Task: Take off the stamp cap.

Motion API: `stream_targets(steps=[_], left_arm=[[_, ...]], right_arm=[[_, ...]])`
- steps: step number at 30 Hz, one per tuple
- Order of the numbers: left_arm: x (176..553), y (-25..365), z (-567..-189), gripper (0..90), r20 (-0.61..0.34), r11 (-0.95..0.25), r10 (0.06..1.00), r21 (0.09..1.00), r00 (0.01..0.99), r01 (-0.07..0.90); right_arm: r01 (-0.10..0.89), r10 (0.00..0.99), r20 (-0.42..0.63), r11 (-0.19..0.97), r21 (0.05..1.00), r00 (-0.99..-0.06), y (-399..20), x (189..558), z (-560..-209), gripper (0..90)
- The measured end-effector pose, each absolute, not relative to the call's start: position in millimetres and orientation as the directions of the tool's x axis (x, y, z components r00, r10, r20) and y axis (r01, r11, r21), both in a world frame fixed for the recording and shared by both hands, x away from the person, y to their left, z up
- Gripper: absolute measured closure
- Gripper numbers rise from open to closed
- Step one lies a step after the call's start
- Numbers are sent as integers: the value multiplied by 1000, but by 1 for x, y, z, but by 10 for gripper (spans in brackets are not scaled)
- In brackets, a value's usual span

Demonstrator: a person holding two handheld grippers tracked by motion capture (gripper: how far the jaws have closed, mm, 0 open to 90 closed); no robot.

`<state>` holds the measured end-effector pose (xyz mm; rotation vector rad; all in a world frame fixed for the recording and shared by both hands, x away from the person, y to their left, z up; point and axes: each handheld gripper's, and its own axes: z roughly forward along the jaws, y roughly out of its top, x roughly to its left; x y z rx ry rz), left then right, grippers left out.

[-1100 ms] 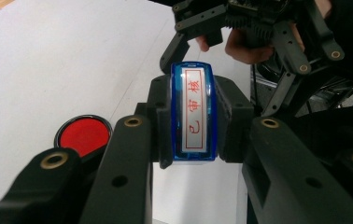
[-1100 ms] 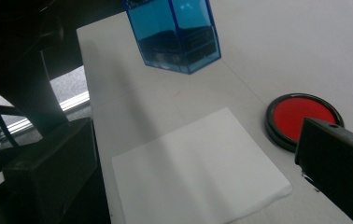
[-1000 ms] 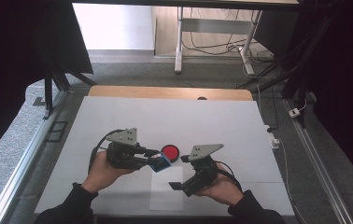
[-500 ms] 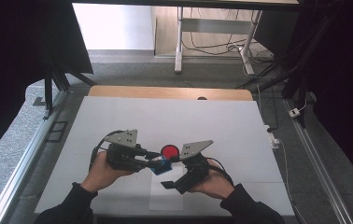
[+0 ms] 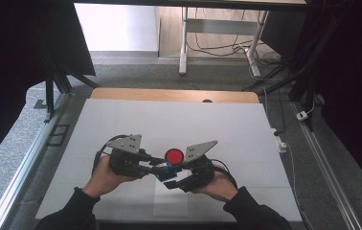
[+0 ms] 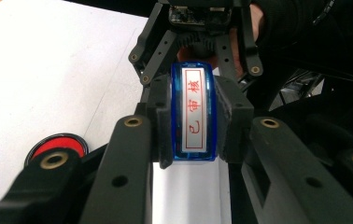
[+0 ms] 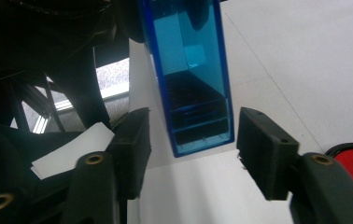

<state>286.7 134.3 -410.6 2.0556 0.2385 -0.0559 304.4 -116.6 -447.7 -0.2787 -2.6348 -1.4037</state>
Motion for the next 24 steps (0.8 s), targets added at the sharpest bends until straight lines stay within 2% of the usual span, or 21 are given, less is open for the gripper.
stream_targets(steps=[17,24], left_arm=[[286,134,-412,706,-130,-459,117,872,984,170],[286,134,-412,706,-122,-455,97,877,988,153]], right_arm=[[215,39,229,526,823,-973,-117,305,-446,634],[207,18,232,525,826,-973,-118,304,-446,667]])
